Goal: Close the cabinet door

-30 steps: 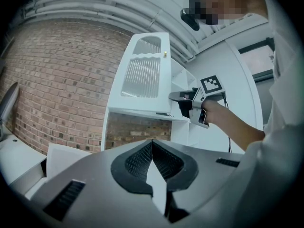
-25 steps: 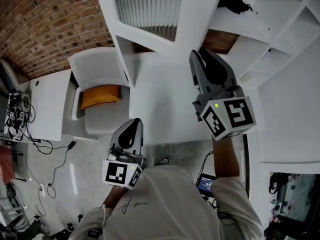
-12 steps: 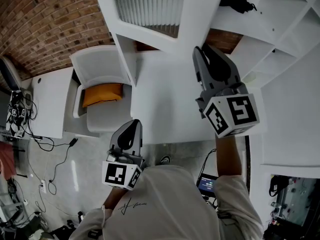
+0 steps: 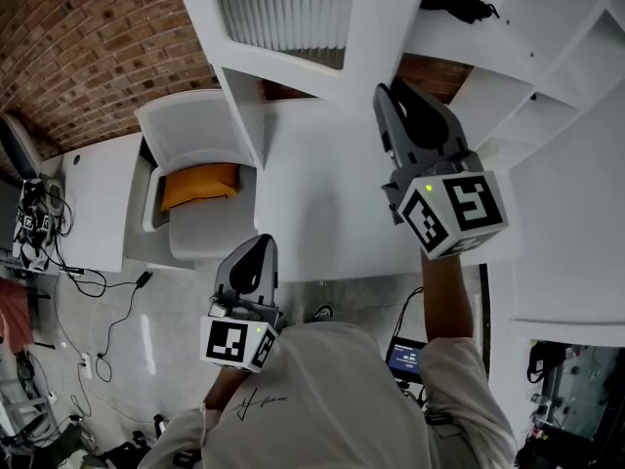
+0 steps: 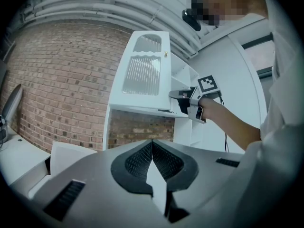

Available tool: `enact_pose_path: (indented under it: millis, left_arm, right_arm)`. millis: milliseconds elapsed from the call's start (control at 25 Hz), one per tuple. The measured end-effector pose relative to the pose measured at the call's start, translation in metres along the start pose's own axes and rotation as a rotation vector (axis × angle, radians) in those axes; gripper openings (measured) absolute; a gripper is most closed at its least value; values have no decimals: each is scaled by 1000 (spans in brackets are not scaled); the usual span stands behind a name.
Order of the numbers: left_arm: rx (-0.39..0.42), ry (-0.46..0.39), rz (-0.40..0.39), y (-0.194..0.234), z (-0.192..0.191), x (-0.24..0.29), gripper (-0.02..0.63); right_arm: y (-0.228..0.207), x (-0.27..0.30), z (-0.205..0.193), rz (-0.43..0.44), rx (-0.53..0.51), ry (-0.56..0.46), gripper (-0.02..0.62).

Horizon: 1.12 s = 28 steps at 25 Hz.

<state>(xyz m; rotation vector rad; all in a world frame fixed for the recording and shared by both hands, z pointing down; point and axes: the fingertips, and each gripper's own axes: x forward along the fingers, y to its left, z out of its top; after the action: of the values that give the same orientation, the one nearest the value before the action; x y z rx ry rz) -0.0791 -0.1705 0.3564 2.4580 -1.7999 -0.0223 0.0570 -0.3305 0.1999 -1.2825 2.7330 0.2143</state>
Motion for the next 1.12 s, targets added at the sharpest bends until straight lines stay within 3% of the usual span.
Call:
enact_pose_path:
  millis: [1120]
  left_arm:
    - [1, -20, 10, 2, 5, 12, 15]
  right_arm:
    - [-34, 20, -7, -23, -3, 14, 72]
